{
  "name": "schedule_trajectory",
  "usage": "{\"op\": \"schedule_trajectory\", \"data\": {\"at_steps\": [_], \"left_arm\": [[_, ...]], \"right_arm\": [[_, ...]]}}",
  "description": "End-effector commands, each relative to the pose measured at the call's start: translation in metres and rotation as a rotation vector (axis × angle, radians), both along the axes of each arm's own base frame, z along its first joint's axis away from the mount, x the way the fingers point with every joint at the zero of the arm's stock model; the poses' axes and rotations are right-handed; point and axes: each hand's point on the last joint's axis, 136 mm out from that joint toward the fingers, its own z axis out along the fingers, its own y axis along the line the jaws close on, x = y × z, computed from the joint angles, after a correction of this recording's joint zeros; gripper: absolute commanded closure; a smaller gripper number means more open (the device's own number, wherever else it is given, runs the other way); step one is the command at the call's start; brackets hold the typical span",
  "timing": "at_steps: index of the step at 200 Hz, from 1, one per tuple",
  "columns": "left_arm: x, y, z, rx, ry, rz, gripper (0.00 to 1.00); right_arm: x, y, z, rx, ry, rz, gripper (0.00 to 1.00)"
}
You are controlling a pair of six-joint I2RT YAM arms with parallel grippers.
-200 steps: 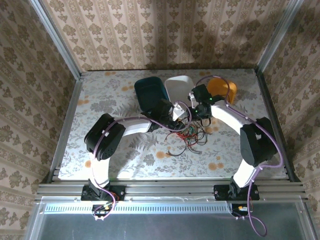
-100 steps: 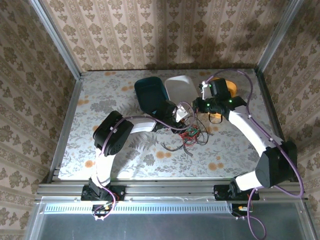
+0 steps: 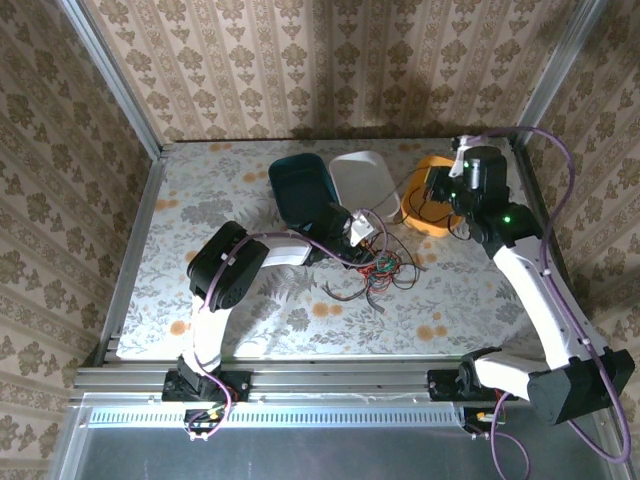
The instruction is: Untangle the cables
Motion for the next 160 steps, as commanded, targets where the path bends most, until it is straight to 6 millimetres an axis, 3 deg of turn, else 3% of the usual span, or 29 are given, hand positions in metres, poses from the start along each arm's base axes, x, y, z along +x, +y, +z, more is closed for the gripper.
{"op": "schedule_trajectory", "data": {"at_steps": [1, 28, 71, 129, 133, 160], "left_arm": [[-0.007, 0.013, -0.008, 0.042, 0.019, 0.004, 0.5], [-0.009, 0.017, -0.011, 0.05, 0.02, 0.007, 0.5], [-0.012, 0.023, -0.014, 0.062, 0.02, 0.015, 0.49], [-0.012, 0.025, -0.008, 0.056, 0.008, 0.021, 0.49], [-0.012, 0.025, -0.008, 0.056, 0.009, 0.02, 0.49], [-0.012, 0.025, -0.008, 0.057, 0.006, 0.022, 0.49]], "right_arm": [[0.003, -0.032, 0.053, -0.016, -0.155, -0.141, 1.0], [0.011, -0.049, 0.077, -0.026, -0.218, -0.195, 1.0], [0.027, -0.061, 0.099, -0.062, -0.257, -0.229, 1.0], [0.058, -0.085, 0.056, -0.105, -0.103, -0.287, 1.0], [0.066, -0.086, 0.045, -0.111, -0.075, -0.289, 1.0], [0.073, -0.092, 0.037, -0.119, -0.058, -0.3, 1.0]]}}
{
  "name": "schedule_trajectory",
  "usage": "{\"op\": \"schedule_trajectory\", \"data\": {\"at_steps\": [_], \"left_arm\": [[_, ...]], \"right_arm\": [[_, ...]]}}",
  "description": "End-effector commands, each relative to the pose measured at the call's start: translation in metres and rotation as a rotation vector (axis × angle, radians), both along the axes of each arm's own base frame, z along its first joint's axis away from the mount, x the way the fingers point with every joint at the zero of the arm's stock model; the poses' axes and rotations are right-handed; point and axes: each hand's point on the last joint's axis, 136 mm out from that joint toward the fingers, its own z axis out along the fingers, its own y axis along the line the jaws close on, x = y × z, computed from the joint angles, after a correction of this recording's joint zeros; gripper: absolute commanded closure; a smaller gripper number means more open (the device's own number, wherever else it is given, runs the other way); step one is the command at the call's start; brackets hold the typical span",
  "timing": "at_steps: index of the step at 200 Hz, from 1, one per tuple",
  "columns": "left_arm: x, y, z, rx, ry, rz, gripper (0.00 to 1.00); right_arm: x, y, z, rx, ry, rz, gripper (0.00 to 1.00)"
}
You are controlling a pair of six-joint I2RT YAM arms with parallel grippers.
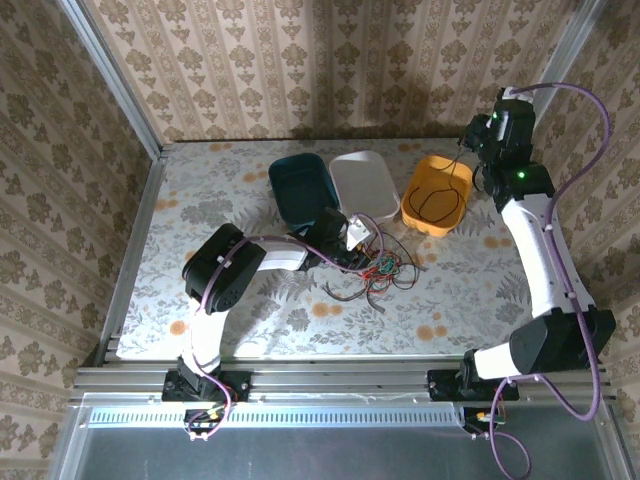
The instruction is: Untangle the cables
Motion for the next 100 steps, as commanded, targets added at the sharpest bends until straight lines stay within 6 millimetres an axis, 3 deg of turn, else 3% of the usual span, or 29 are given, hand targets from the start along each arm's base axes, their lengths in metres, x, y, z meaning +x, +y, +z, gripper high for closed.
{"op": "schedule_trajectory", "data": {"at_steps": [1, 39, 71, 90, 94, 100], "left_arm": [[-0.007, 0.013, -0.005, 0.047, 0.022, 0.005, 0.49], [-0.006, 0.013, -0.005, 0.047, 0.02, 0.003, 0.49], [-0.006, 0.013, -0.005, 0.046, 0.022, 0.005, 0.49], [-0.006, 0.013, -0.007, 0.049, 0.022, 0.005, 0.49], [-0.006, 0.013, -0.006, 0.048, 0.022, 0.006, 0.49], [-0.005, 0.013, -0.006, 0.046, 0.022, 0.008, 0.49]], "right_arm": [[0.002, -0.009, 0.002, -0.032, 0.011, -0.028, 1.0], [0.004, -0.008, 0.025, -0.043, -0.049, -0.02, 1.0], [-0.007, -0.012, 0.059, -0.049, -0.149, -0.047, 1.0], [-0.006, -0.012, 0.062, -0.037, -0.176, -0.048, 1.0], [-0.015, -0.011, 0.074, -0.034, -0.209, -0.046, 1.0], [-0.016, -0.011, 0.076, -0.032, -0.215, -0.043, 1.0]]}}
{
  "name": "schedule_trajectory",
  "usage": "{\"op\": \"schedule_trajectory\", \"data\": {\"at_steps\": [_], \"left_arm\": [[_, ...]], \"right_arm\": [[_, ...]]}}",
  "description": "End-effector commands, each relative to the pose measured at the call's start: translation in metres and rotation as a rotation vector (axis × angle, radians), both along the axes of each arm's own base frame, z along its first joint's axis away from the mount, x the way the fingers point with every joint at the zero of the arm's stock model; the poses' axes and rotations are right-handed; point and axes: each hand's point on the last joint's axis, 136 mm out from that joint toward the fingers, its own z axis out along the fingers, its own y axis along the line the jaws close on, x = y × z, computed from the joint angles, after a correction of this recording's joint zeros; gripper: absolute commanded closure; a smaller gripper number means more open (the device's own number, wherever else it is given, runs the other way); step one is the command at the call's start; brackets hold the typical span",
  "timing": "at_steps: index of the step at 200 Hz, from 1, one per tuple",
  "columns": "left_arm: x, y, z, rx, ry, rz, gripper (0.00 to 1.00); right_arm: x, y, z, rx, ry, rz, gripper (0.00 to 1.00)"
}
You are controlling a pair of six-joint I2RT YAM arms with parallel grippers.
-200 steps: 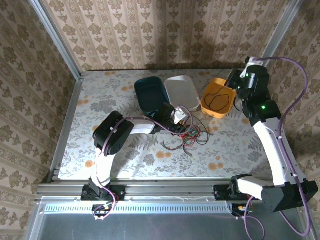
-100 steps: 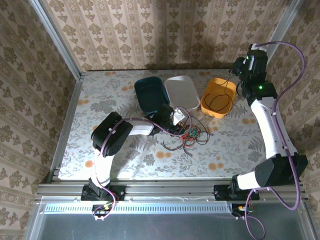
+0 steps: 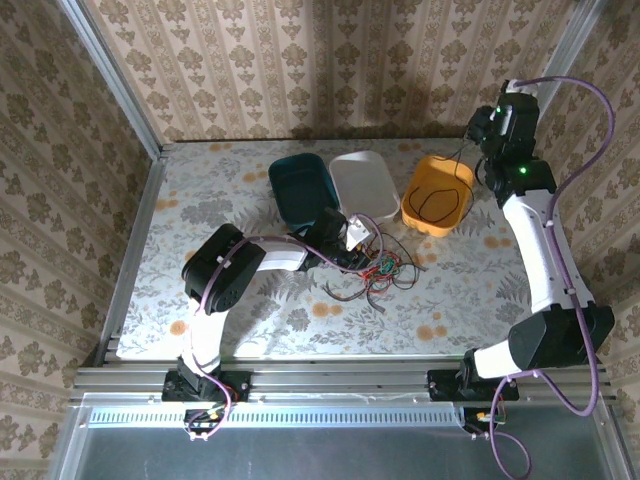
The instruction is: Untangle the cables
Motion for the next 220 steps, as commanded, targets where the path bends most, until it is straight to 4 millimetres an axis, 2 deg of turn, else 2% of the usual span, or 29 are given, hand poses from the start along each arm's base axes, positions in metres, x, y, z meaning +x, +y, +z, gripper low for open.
{"op": "schedule_trajectory", "data": {"at_steps": [1, 66, 88, 92, 113, 151, 186, 220], "left_arm": [[-0.005, 0.013, -0.006, 0.046, 0.022, 0.007, 0.49], [-0.005, 0.012, -0.006, 0.047, 0.021, 0.012, 0.49], [-0.005, 0.012, -0.007, 0.049, 0.021, 0.012, 0.49], [-0.005, 0.011, -0.006, 0.047, 0.02, 0.012, 0.49], [-0.005, 0.011, -0.006, 0.048, 0.018, 0.011, 0.49], [-0.006, 0.011, -0.006, 0.051, 0.015, 0.009, 0.49], [-0.007, 0.012, -0.005, 0.053, 0.013, 0.01, 0.49], [-0.007, 0.013, -0.003, 0.053, 0.011, 0.009, 0.49]], "right_arm": [[-0.018, -0.005, 0.048, -0.008, -0.142, -0.028, 1.0], [-0.015, -0.005, 0.057, -0.024, -0.164, -0.027, 1.0], [-0.014, -0.006, 0.046, -0.021, -0.124, -0.03, 1.0], [-0.004, -0.006, 0.029, -0.017, -0.079, -0.031, 1.0], [0.007, -0.008, -0.016, 0.012, 0.035, -0.056, 1.0], [0.015, -0.012, -0.096, 0.093, 0.219, -0.121, 1.0], [0.014, -0.015, -0.156, 0.122, 0.371, -0.211, 1.0], [0.016, -0.01, -0.204, 0.148, 0.454, -0.259, 1.0]]}}
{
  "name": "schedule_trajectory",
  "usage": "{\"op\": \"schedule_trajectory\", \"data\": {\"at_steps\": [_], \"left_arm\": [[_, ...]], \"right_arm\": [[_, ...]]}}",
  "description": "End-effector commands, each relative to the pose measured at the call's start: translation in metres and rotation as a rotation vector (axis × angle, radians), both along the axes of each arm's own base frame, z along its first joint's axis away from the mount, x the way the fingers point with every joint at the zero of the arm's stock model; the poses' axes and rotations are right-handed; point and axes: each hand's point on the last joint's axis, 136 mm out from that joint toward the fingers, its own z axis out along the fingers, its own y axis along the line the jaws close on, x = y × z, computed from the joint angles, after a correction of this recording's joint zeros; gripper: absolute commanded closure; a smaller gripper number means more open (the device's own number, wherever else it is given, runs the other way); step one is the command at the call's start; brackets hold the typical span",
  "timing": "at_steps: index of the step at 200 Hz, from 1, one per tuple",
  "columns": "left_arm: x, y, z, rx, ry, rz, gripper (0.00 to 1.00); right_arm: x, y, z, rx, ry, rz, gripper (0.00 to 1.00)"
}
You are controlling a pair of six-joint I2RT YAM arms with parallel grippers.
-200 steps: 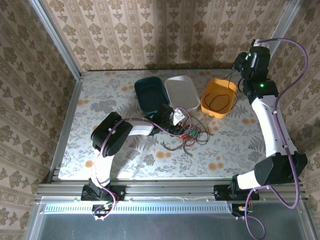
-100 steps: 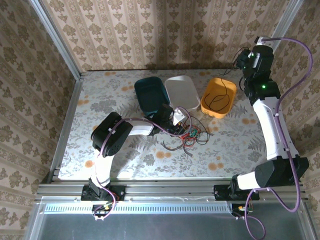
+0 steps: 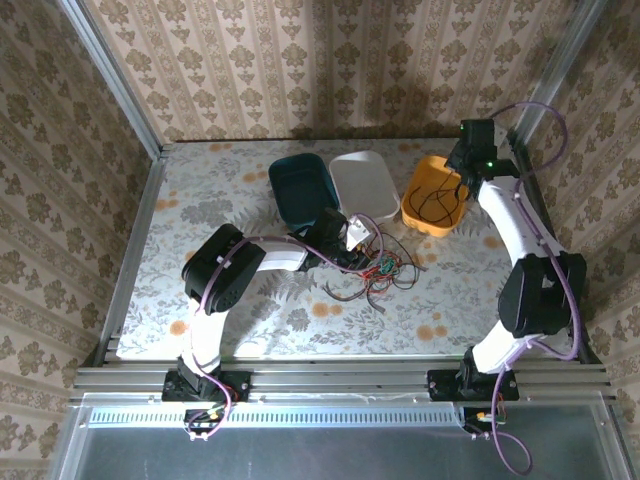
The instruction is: Untangle the cables
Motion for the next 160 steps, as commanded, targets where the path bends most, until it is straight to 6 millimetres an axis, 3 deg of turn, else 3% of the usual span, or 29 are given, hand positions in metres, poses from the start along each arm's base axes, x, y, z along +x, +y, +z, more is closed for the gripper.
{"op": "schedule_trajectory", "data": {"at_steps": [1, 32, 63, 86, 117, 140, 160], "left_arm": [[-0.008, 0.012, -0.003, 0.049, 0.014, 0.006, 0.49], [-0.008, 0.014, 0.0, 0.053, 0.012, 0.006, 0.49], [-0.008, 0.013, 0.006, 0.046, 0.006, 0.006, 0.48], [-0.006, 0.013, 0.011, 0.039, -0.005, 0.006, 0.48], [-0.005, 0.011, 0.018, 0.029, -0.016, 0.004, 0.48], [-0.002, 0.01, 0.025, 0.01, -0.029, 0.005, 0.48], [0.002, 0.009, 0.032, -0.005, -0.041, 0.009, 0.48]], "right_arm": [[-0.007, -0.003, -0.033, 0.016, 0.067, -0.089, 1.0], [0.002, 0.01, -0.078, 0.085, 0.146, -0.067, 1.0], [0.013, 0.034, -0.122, 0.187, 0.261, 0.023, 1.0], [0.014, 0.042, -0.144, 0.225, 0.327, 0.038, 1.0], [0.013, 0.04, -0.135, 0.217, 0.305, 0.037, 0.95], [0.011, 0.034, -0.114, 0.175, 0.272, 0.036, 0.7], [-0.001, 0.025, -0.096, 0.129, 0.262, 0.016, 0.6]]}}
